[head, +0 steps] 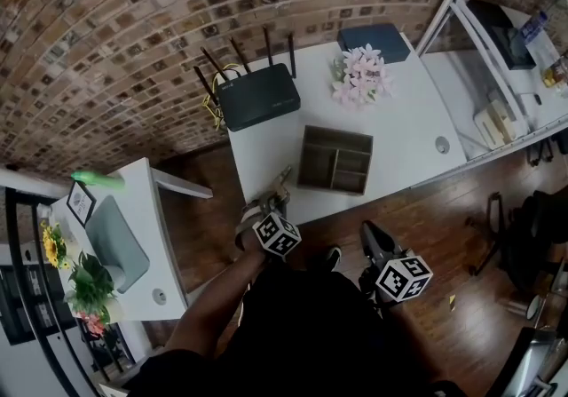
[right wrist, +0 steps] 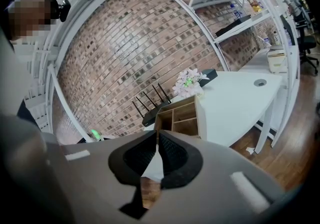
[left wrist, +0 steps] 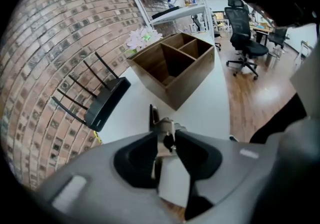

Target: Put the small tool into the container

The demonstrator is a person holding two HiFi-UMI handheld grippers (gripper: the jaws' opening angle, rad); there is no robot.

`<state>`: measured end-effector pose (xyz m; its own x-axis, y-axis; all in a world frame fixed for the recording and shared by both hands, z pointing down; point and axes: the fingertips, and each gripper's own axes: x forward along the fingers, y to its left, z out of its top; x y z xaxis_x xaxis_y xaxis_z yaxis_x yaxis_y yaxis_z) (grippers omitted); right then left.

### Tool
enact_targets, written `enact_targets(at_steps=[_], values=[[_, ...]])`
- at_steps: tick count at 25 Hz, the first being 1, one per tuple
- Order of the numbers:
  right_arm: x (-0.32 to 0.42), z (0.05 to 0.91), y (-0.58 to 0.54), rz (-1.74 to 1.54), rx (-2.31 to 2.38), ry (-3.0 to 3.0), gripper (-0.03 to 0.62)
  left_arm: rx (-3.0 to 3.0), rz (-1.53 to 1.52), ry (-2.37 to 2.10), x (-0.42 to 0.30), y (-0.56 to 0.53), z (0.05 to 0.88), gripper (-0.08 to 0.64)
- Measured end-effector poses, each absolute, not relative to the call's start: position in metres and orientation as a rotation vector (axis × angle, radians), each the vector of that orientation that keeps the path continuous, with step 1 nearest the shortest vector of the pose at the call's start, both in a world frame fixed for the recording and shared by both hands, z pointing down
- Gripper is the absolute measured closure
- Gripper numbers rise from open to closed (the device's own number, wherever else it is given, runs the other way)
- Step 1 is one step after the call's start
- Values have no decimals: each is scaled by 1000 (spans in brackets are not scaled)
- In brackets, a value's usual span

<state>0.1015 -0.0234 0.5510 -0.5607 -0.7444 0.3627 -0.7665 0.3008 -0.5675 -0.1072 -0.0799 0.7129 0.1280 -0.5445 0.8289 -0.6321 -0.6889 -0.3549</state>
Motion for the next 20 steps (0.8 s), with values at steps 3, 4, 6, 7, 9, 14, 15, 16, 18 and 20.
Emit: enact_targets(at_steps=[3, 4, 6, 7, 9, 14, 15, 16, 18, 20], values=[[100, 551, -23, 1125, 1467, -2506, 571, 2302, 1632, -1208, -109, -82, 712, 476], [99, 551, -23, 1126, 1469, -2505, 571, 2306, 1631, -1214, -110, -82, 711, 486], [98, 551, -22, 1128, 1477, -2503, 571, 2314, 1617, -1233, -113, -84, 706, 496], [98, 551, -21, 1130, 1482, -2501, 571, 2317, 1605, -1245, -114, -85, 703, 503], [97, 552, -21, 1134, 1492, -2499, 571, 2321, 1576, -1267, -118, -89, 697, 518], [90, 553, -20, 1141, 1496, -2497, 572, 2286, 1468, -1288, -131, -95, 689, 534], [88, 553, -20, 1142, 1495, -2498, 572, 2280, 1455, -1286, -133, -95, 688, 535], [87, 553, -20, 1143, 1493, -2499, 572, 2276, 1442, -1282, -135, -94, 687, 535], [84, 553, -20, 1145, 1492, -2500, 572, 2270, 1406, -1275, -137, -93, 685, 537], [83, 554, -20, 1148, 1496, -2496, 572, 2259, 1353, -1273, -140, -92, 681, 538]])
